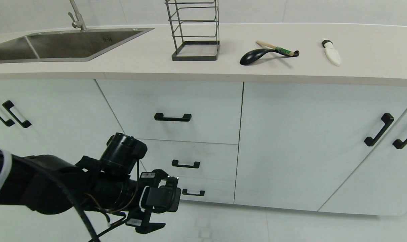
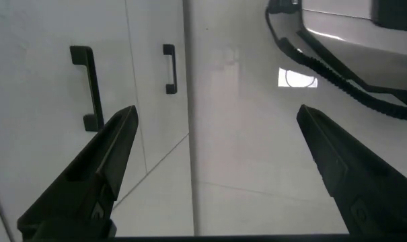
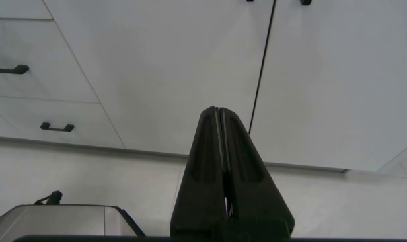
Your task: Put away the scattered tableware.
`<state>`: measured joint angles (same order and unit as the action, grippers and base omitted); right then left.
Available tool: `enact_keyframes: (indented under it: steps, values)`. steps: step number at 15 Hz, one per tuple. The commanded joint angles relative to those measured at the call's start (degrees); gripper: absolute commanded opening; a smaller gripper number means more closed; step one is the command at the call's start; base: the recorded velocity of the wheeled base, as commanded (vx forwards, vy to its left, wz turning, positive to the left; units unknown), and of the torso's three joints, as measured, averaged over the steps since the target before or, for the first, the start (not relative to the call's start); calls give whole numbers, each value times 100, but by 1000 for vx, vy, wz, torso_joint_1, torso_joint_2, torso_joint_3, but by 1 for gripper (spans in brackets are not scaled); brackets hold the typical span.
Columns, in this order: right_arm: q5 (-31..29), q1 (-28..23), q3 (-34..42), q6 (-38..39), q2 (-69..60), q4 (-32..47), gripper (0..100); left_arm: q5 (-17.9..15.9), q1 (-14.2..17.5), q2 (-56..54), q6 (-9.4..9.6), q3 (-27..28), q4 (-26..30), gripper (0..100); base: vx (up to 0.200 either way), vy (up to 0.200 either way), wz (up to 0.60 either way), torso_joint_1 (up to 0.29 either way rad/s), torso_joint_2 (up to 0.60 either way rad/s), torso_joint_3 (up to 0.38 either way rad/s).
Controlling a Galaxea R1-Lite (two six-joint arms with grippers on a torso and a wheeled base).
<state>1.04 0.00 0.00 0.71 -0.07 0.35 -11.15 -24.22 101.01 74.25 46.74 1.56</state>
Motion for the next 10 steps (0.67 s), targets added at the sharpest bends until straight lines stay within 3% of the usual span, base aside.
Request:
enact_keyframes:
  steps: [1, 4, 7, 10]
  values:
    - [2, 0, 0, 0, 7, 0, 0, 87, 5, 727, -51, 257, -464, 100, 0, 0, 0, 0, 0, 0]
    - [2, 0, 0, 0, 7, 0, 0, 289, 5, 859, -675, -33, -1114, 100, 0, 0, 0, 0, 0, 0]
    - [2, 0, 0, 0, 7, 0, 0, 658, 14, 1087, -1229, -429, -2239, 100, 0, 0, 0, 0, 0, 0]
    - [2, 0, 0, 0, 7, 0, 0, 676, 14, 1711, -1282, -394, -3276, 100, 0, 0, 0, 0, 0, 0]
